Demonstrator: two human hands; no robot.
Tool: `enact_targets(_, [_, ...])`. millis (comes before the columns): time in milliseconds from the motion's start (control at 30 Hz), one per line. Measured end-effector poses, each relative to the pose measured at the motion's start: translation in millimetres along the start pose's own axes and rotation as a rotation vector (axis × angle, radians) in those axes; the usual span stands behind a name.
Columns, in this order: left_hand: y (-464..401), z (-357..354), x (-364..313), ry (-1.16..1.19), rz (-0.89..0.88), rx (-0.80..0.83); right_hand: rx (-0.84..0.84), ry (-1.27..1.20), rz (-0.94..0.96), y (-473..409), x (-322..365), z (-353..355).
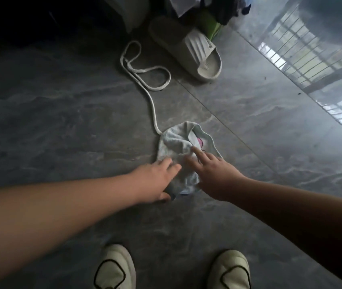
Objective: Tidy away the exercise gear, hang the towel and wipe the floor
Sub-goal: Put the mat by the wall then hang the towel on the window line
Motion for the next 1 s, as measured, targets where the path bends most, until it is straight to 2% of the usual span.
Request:
enact_targets(133, [-17, -11, -11, 0.134, 0.005, -0.029, -0.035, -0.058, 0.081, -2, 0, -14])
enact_targets(300, [-15, 1, -3, 0.433, 0.041, -0.123, -0.144, -0.315, 0.070, 1, 2, 3])
enact_targets(400, [13, 40, 9, 0.565, 0.113, -0.318, -0.225, -0.370, 0.125, 18, 12, 27])
enact_targets(500, [68, 86, 10, 0.677, 0.108, -0.464, -0.306, -0.455, 0.098, 70, 22, 68])
enact_targets(633, [164, 146, -20, 0.924, 0.140, -0.519, -0.366, -0.455, 0.119, 155, 58, 144])
enact_targets(733, [249, 218, -64, 1.043, 0.082, -0.617, -0.438, -0.566, 0.056, 230, 88, 228])
enact_targets(1000, [474, 431, -164, 1.171, 0.063, -0.775, -0.622, -0.799, -0.060, 449, 161, 448])
Point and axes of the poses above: each hand's wrist, its own y-axis away from the middle knuckle, its own z-axis out of the back of the hand, x = y × z, the point moved 6 cm from there along -y, towards the middle knuckle, and after that the axes turned 9 degrees about x, right-handed, at the moved point
